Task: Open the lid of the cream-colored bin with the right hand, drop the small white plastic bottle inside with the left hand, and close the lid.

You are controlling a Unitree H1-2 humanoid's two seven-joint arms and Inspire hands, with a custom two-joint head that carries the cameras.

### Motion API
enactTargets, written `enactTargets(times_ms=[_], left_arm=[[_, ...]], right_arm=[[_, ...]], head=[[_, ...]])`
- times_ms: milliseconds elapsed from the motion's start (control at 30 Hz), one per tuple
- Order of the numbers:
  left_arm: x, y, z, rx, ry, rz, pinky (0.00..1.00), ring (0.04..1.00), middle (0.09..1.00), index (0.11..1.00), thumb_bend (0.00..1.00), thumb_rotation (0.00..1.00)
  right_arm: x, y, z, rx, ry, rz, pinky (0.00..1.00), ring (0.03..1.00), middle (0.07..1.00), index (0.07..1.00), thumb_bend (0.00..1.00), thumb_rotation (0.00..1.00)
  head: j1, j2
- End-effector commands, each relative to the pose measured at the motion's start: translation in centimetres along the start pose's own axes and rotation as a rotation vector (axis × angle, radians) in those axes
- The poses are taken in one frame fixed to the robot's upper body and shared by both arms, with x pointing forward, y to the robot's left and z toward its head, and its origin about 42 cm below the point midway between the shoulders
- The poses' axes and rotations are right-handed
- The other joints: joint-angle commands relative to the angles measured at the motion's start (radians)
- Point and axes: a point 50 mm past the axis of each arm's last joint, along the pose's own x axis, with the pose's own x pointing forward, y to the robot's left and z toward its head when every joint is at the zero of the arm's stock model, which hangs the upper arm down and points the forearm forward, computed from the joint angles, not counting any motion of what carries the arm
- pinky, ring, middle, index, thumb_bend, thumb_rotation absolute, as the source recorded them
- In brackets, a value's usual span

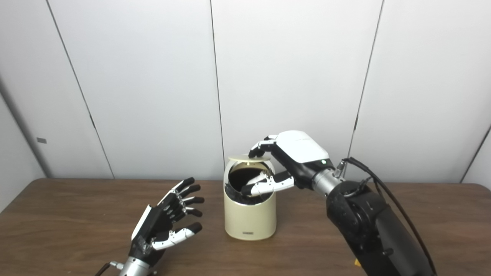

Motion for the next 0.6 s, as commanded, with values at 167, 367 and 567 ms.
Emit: enactTargets(times_ms=[167, 367, 567], left_arm=[[-0.4, -0.8, -0.2, -0.025, -0.007, 0.02, 0.62, 0.765, 0.862, 0.91, 0.72, 0.12], [-0.3, -0.9, 0.0, -0.022, -0.01, 0.024, 0.62, 0.762, 0.863, 0.91, 0.73, 0.12], [-0.3, -0.9, 0.0, -0.017, -0.011, 0.022, 0.61, 0.762, 0.866, 0.912, 0.72, 0.12]], right_arm=[[0.0, -1.6, 1.0, -0.08, -0.066, -0.009, 0.85, 0.866, 0.729, 0.718, 0.71, 0.74], [0.0, -1.2, 1.5, -0.063, -0.091, 0.008, 0.86, 0.867, 0.729, 0.715, 0.71, 0.74], [-0.2, -1.2, 2.1, -0.057, -0.106, 0.013, 0.87, 0.873, 0.733, 0.715, 0.72, 0.75]], head=[[0.005, 0.007], [0.008, 0.01], [0.007, 0.02]])
